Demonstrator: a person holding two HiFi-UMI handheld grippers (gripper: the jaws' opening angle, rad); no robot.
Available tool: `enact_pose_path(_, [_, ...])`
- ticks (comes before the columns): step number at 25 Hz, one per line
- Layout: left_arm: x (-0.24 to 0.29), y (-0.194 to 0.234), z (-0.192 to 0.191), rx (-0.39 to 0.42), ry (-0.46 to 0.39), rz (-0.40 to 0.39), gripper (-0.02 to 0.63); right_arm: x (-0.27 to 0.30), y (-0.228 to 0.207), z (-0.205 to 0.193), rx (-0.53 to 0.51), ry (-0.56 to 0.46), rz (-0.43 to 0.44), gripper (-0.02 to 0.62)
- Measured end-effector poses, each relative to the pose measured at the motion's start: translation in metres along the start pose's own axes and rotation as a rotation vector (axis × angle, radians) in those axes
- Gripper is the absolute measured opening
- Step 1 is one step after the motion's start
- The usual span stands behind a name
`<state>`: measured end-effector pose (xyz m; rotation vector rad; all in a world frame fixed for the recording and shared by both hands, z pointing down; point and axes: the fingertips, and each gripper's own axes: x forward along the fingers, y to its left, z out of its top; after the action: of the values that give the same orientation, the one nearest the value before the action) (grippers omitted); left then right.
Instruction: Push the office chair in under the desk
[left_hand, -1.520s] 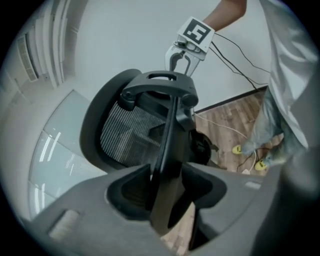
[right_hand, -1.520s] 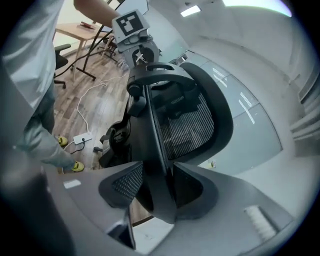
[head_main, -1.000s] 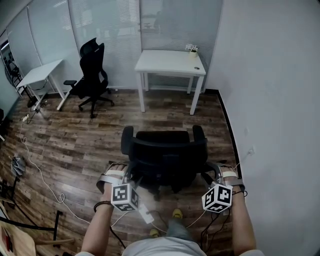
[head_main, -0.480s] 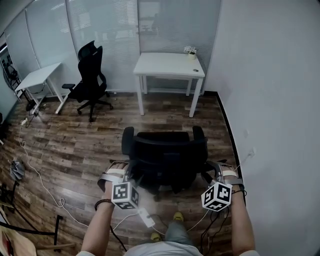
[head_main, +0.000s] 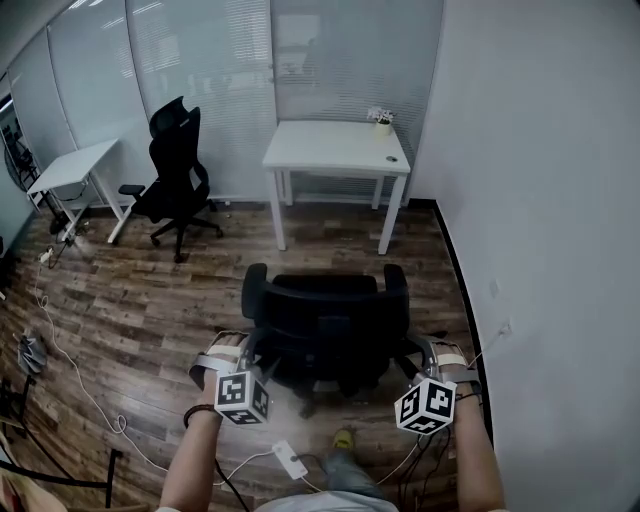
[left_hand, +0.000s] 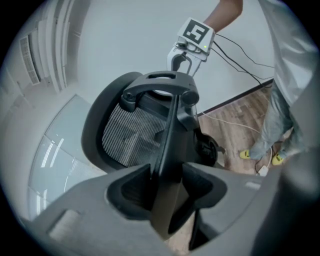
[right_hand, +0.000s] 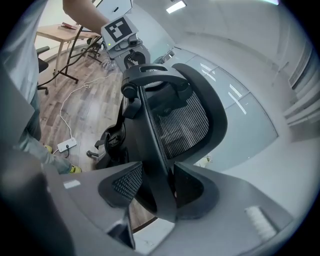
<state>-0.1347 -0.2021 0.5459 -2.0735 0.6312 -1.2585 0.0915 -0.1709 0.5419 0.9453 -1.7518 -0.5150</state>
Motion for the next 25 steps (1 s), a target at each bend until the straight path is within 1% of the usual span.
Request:
enact_pose_path(4, [0.028, 0.030, 0.000, -0.009, 0.009, -0.006, 0.196, 0.030, -0.034, -0.003, -0.008, -0.005, 0.021, 0.190])
enact_pose_path(10, [0.071, 0.064, -0.003, -0.005, 0.015, 0.004, 0.193, 0.074, -0.070, -0.012, -0.017, -0.015, 0.040, 0.189])
enact_pose_path(14, [0.102, 0.086, 0.000, -0.015, 0.017, 0.015, 0.193, 0.103, -0.097, -0.022, -0.003, -0.055, 0.026, 0.190])
enact_pose_path(18, [0.133, 0.112, 0.003, -0.030, 0.025, 0.022, 0.195, 0.131, -0.127, -0.031, -0.019, -0.031, 0.041, 0.189])
enact_pose_path(25, [0.180, 0.155, 0.001, -0.035, 0.021, 0.021, 0.196, 0.175, -0.169, -0.038, -0.003, -0.047, 0.002, 0.193])
